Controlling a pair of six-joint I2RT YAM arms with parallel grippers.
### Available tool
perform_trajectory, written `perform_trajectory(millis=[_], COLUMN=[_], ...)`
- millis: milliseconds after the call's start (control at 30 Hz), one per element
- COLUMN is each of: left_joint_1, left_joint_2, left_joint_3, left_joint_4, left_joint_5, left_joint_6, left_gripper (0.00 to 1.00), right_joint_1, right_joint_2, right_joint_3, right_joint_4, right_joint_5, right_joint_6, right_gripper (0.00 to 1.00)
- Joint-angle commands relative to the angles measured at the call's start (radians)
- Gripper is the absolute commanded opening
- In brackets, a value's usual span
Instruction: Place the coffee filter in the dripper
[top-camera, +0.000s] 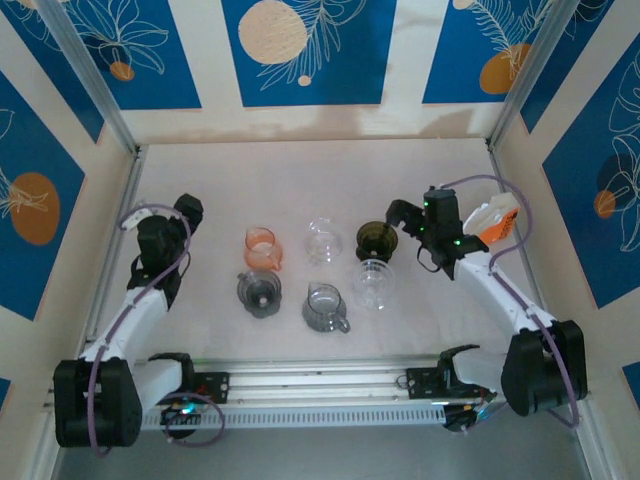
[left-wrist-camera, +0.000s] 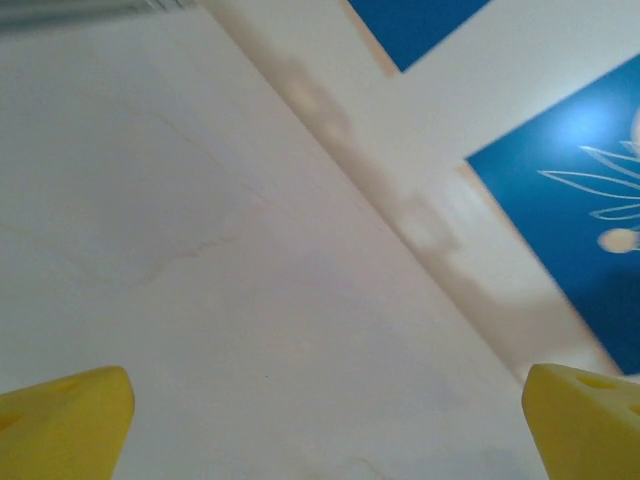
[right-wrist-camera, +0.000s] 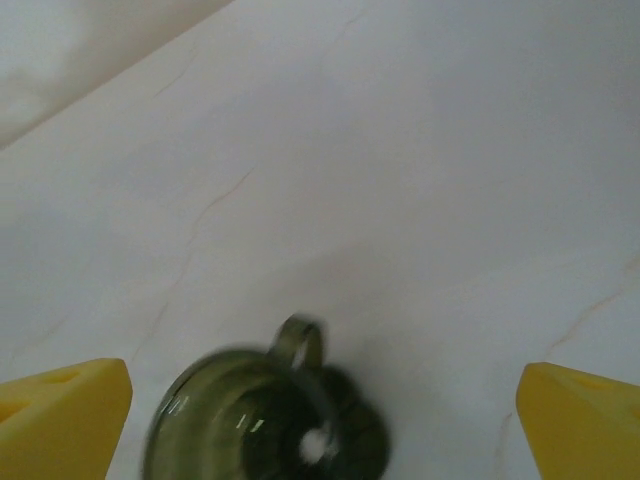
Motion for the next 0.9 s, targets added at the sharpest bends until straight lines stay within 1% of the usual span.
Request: perform_trajectory(millis=[0,67,133,200,267,333,400,467,567,700,867], left_joint_1=[0.005,0.004,-0.001,-0.011,-0.017,-0.020,-0.031,-0.041,-0.054,-0.062,-0.067], left_joint_2=[-0.071,-0.092,-0.090,-0.088,-0.107,-0.143,-0.183,-0.207,-0.217,-0.216,-0.219], left_joint_3=[-0.063,-0.042,0.020,0.061,0.052,0.028,0.016,0.013,0.012,-0.002,-0.015], left_joint_4=[0.107,0.078,-0.038,-0.167,-0.218,-0.252,-0.310,-0.356,-0.397,-0.398,-0.384], left_joint_5=[0.115,0.192,0.285,0.354,0.397,0.424,0.435,0.441,0.451,0.460,0.465], left_joint_6=[-0.159,-0.146,-0.087,-0.051,-0.048,-0.045,-0.019,0.017,0.048,0.049,0.045], left_gripper=[1.00,1.00,1.00,1.00,1.00,1.00,1.00,0.98,0.96,0.96,0.98], right_joint_1=[0.124,0.244,0.357,0.468,0.550,0.603,0.638,0.659,0.677,0.697,0.700], right_joint_2=[-0.033,-0.014,0.039,0.123,0.217,0.304,0.390,0.449,0.527,0.622,0.676], right_joint_3=[0.049,0.098,0.164,0.246,0.330,0.398,0.451,0.483,0.521,0.586,0.626], right_joint_4=[-0.089,-0.128,-0.175,-0.222,-0.275,-0.308,-0.333,-0.339,-0.332,-0.363,-0.358], right_joint_5=[-0.164,-0.224,-0.250,-0.294,-0.305,-0.344,-0.362,-0.362,-0.407,-0.376,-0.367], right_joint_6=[-0.103,-0.138,-0.162,-0.202,-0.223,-0.234,-0.232,-0.224,-0.208,-0.200,-0.184], right_gripper=[0.98,0.96,0.95,0.93,0.89,0.84,0.79,0.76,0.72,0.67,0.57])
